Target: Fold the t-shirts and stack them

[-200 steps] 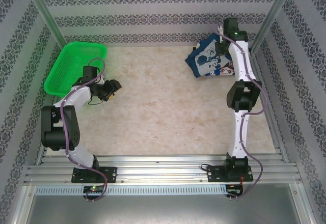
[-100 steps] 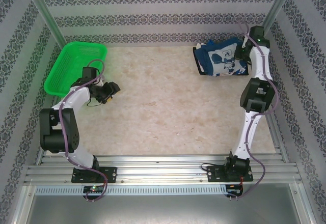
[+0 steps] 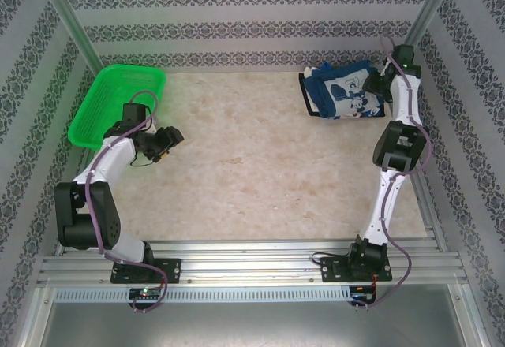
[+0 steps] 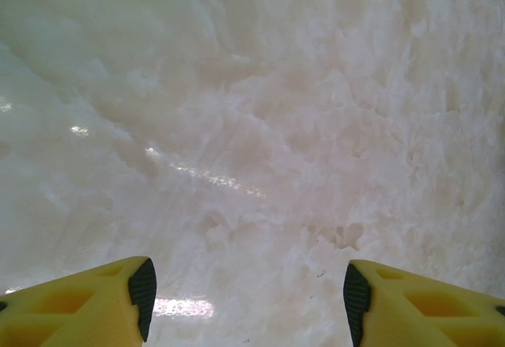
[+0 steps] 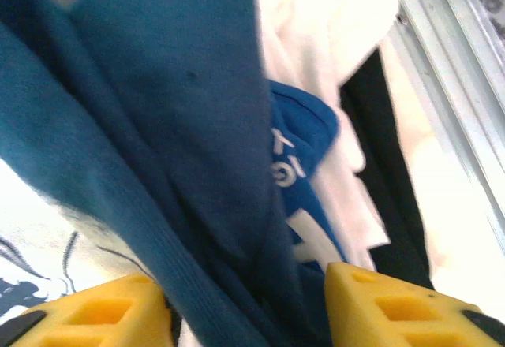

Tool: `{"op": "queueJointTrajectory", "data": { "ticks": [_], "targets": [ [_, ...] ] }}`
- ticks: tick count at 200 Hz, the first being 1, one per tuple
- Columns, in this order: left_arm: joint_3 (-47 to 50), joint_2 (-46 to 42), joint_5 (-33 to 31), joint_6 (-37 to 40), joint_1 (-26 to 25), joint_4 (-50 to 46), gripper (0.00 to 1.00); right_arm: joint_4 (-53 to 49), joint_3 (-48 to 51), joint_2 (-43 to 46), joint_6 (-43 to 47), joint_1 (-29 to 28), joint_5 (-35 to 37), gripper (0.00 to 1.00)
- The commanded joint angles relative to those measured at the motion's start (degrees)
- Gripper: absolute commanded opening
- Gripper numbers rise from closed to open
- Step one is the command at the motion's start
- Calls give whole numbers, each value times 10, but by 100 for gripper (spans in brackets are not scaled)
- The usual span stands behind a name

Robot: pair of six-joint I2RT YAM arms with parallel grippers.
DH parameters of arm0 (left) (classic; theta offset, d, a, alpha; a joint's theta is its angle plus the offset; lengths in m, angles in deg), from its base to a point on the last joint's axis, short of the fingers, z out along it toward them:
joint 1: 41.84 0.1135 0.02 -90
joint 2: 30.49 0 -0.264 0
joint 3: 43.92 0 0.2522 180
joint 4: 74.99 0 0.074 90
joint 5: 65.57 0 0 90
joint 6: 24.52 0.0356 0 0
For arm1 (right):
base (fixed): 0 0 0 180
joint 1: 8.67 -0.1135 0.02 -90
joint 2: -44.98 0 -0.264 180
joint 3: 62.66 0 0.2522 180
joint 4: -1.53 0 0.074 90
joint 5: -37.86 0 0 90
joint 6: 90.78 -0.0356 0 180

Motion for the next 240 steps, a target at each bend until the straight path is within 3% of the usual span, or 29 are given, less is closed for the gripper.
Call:
{"op": "queueJointTrajectory", "data": {
  "ticks": [1,29,80,101,125,169,207,240],
  "targets": [
    [2,-21,-12,8,5,-27,69,-41,-17,43,-24,7,33,59],
    [15,-28,-15,3,-1,-22,73,-29,51,130,-25,-6,49,73],
    [46,-34,-25,-15,-52,11,80,-4,190,246,27,-83,118,78],
    [57,-37,-20,-20,-79,34,84,16,235,272,62,-131,116,82],
    [73,-53,-15,-20,-120,86,90,-13,210,233,94,-177,138,84],
    [72,-125,-42,9,-198,138,99,-53,137,135,105,-203,142,84],
    [4,-209,-104,53,-250,102,100,-64,99,78,131,-221,191,84],
    [-64,-230,-148,93,-302,39,100,-66,74,44,152,-238,249,84]
  ]
}}
